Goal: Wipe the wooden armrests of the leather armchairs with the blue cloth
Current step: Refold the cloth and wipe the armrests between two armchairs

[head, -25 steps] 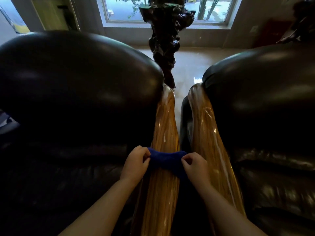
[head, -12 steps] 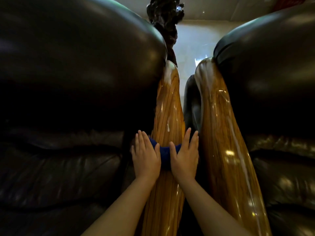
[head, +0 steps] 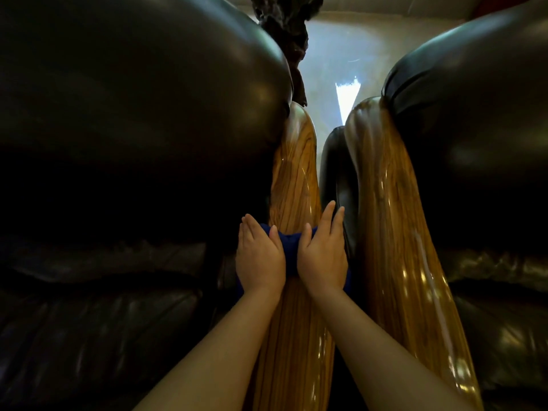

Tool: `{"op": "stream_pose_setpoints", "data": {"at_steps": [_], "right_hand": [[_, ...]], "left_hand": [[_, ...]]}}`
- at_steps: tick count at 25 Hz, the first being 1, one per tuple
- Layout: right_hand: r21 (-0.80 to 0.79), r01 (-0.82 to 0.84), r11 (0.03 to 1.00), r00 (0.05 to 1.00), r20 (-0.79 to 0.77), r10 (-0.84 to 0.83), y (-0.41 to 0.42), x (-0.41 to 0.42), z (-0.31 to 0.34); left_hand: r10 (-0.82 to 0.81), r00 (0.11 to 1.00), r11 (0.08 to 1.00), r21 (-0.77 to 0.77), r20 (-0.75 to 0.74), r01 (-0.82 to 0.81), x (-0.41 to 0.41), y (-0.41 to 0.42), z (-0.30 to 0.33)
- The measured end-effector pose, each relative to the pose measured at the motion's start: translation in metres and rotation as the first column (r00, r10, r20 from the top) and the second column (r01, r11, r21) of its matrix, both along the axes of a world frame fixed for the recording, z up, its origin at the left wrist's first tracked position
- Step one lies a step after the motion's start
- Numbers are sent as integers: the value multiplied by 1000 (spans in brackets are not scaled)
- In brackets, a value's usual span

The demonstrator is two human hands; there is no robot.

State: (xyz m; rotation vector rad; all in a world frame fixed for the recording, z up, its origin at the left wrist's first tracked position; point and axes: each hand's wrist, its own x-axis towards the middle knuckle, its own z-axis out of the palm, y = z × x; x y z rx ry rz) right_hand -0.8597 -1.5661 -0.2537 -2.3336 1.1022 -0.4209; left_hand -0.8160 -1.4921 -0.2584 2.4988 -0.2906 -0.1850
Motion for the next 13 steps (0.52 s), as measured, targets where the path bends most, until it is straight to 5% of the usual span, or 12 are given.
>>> {"op": "stream_pose_setpoints", "data": {"at_steps": [13], "right_hand": [[118,-15,993,998,70,7,-61,74,-3]], "left_hand": [[-109,987,994,6,116,109,72,-57,2]]}}
